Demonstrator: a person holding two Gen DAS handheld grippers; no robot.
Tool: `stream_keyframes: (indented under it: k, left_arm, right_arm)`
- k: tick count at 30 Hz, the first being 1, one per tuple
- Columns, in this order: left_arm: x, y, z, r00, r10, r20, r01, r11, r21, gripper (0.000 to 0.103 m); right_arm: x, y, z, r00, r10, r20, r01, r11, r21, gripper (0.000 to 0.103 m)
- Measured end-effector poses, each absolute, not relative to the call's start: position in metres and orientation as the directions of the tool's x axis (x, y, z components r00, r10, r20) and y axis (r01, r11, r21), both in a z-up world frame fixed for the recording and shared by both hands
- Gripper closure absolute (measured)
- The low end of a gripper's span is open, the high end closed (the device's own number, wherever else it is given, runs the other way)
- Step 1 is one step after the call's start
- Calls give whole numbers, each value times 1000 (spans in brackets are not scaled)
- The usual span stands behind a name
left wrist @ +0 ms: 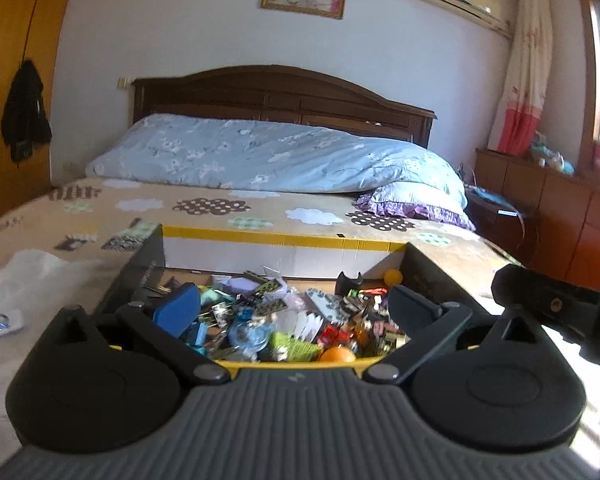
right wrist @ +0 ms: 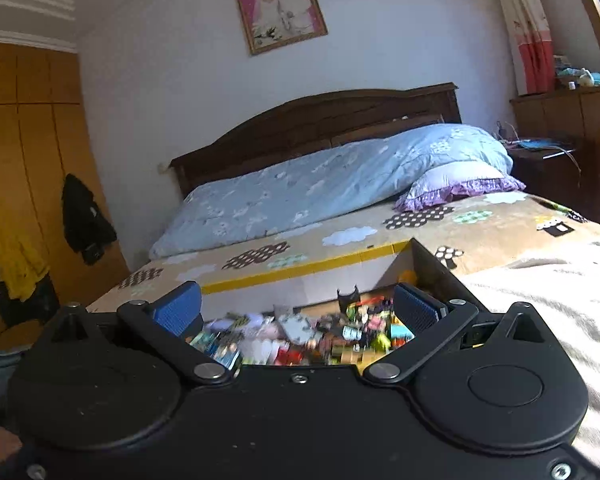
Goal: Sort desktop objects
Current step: 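Withdraw both open grippers from the box back over the pile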
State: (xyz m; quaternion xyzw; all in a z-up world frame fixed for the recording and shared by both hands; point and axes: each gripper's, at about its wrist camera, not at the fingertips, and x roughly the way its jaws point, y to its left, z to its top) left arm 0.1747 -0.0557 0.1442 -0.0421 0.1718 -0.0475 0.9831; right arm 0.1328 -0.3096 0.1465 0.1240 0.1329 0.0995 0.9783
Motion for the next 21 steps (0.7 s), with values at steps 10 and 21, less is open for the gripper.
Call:
stream_keyframes:
  k: [10, 21]
  left_arm:
    - [96, -38, 139, 938, -132, -319, 126, 991, -41, 0]
    - [3, 4, 34, 934, -85, -346, 108, 993, 49, 0]
  right_arm:
    - [48, -306, 153, 916, 302, -262, -241, 940, 241, 0]
    - [-54, -269, 49, 859, 362, -361, -357, 931, 82, 0]
